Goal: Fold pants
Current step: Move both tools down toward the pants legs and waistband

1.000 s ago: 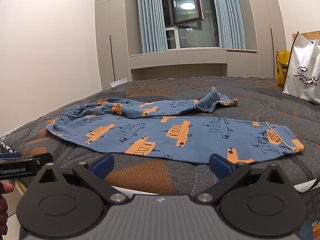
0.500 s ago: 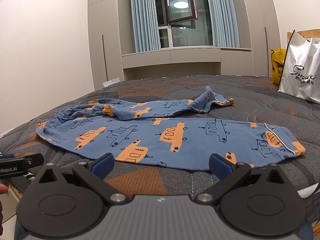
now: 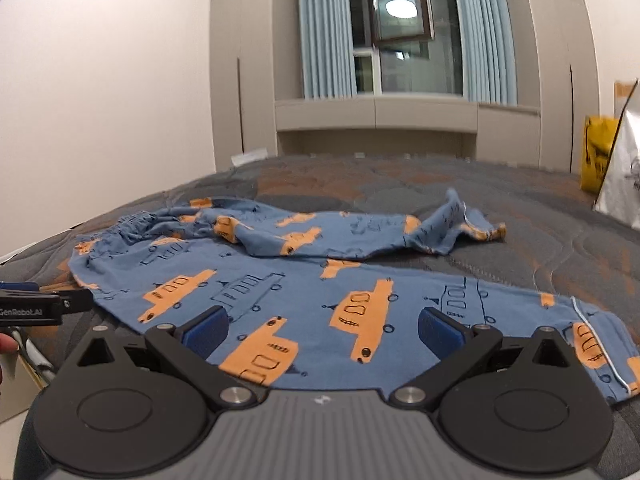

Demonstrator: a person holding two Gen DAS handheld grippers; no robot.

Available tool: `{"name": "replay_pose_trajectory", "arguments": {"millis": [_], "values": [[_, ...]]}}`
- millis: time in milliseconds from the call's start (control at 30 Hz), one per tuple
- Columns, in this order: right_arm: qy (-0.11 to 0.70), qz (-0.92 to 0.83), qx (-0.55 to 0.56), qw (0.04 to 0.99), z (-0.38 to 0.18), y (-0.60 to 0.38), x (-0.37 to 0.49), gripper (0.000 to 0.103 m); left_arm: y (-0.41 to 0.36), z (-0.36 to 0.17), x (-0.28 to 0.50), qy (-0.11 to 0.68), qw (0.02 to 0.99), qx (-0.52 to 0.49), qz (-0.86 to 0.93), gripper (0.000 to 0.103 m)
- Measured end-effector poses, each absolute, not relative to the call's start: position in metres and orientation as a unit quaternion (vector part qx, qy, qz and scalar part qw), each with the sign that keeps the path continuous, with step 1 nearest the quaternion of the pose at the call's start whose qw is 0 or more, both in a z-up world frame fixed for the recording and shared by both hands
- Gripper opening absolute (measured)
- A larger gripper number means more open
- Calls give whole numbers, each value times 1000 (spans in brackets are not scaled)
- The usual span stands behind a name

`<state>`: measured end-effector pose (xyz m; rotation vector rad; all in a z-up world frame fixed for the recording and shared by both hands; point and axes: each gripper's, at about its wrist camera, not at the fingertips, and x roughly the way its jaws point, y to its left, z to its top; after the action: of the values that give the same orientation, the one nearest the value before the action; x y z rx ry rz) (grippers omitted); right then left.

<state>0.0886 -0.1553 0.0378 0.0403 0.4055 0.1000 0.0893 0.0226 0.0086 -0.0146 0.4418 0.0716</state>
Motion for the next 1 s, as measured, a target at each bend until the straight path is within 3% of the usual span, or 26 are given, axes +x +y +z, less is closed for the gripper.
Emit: {"name": "replay_pose_trajectory", "arguments": {"millis": [600, 1000], "values": [[235, 40, 23, 971, 41, -184, 145, 103, 17, 21, 156, 228, 972, 12, 50, 103], [204, 45, -11, 978, 49, -202, 173, 103, 21, 49, 206, 217, 972, 42, 79, 103]]}}
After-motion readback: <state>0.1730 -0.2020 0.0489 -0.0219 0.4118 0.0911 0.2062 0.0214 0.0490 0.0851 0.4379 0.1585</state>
